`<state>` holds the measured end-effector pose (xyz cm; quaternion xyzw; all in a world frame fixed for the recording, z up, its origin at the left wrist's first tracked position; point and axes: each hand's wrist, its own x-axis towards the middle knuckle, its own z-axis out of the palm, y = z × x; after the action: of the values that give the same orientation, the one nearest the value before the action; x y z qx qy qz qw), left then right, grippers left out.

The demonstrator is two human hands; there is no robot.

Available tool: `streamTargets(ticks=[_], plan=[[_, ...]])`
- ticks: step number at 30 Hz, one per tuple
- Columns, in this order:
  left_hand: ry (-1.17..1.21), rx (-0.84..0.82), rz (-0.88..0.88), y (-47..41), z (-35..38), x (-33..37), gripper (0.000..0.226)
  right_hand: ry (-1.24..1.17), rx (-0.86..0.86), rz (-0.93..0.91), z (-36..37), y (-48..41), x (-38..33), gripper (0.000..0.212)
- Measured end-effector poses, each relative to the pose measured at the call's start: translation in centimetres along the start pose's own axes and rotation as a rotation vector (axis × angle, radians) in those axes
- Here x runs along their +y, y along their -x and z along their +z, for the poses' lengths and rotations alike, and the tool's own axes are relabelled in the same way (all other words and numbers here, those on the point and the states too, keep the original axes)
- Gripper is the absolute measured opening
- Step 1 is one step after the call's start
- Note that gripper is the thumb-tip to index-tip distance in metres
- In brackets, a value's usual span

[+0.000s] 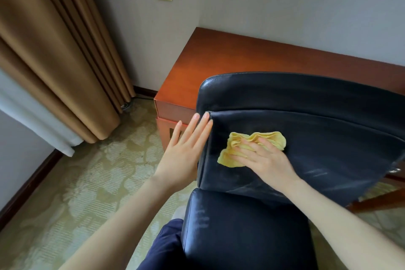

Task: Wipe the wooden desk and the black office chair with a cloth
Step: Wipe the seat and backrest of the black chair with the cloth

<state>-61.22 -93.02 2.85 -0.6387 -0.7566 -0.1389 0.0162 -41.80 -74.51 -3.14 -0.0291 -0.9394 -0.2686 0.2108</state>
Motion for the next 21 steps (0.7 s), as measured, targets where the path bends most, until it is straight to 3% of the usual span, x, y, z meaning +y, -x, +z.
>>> streamTargets(ticks=[9, 16, 21], plan=[[-0.092, 0.01, 0.026, -2.6, 1.5, 2.1, 0.1, 0.1, -0.34, 0.442, -4.0, 10.3, 4.9, 0.101], [-0.038, -0.042, 0.066, -3.2, 1.1, 1.1, 0.099, 0.032, -0.292, 0.563, -3.8, 7.5, 3.9, 0.09], [0.01, -0.059, 0.156, -3.1, 0.8, -0.2, 0.097, 0.017, -0.205, 0.494, -3.7, 5.2, 4.2, 0.08]])
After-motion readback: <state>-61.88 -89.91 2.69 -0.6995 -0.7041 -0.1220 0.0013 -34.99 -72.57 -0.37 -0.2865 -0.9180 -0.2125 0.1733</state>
